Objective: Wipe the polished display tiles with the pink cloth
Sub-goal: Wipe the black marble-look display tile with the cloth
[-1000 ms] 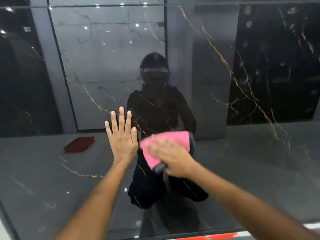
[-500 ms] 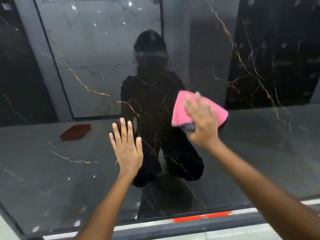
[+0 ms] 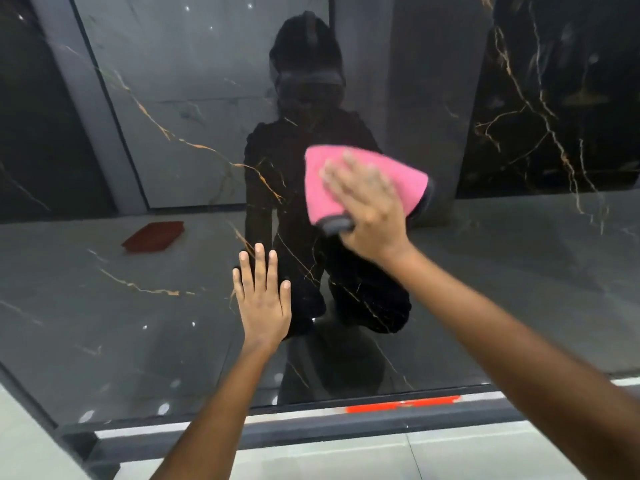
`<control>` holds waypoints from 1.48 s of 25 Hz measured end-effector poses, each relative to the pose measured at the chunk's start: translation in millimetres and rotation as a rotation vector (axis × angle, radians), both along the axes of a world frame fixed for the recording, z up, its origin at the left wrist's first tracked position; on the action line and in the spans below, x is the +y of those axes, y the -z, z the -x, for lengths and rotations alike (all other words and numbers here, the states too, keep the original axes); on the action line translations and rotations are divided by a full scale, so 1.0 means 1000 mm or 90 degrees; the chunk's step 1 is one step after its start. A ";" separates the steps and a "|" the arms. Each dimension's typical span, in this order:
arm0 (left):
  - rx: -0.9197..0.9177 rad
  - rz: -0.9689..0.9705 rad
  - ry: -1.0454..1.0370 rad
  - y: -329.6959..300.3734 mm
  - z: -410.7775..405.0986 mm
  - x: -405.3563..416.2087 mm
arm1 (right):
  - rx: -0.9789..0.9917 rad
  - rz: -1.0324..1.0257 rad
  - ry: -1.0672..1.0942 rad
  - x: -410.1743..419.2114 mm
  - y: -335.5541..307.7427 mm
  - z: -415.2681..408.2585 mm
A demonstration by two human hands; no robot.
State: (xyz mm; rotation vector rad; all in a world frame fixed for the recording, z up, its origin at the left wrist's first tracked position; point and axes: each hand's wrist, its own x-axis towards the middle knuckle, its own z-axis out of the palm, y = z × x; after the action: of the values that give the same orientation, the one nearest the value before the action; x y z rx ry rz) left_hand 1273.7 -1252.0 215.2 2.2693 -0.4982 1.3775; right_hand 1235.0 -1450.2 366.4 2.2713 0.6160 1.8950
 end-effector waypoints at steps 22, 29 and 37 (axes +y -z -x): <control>0.142 0.046 0.006 -0.044 0.047 0.042 | 0.381 0.417 0.033 -0.036 0.095 0.055; 0.227 0.287 0.297 -0.132 0.098 -0.025 | 0.678 -0.518 -0.349 -0.011 -0.029 0.102; 0.515 0.481 0.648 -0.194 0.112 -0.050 | 0.802 -0.572 -0.559 -0.037 -0.079 0.117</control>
State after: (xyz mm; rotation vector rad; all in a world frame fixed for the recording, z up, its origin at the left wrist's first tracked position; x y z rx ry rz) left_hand 1161.2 -1302.1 408.9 1.3693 -0.5691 0.0502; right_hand 1117.9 -1486.9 445.4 4.2750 1.1410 0.4711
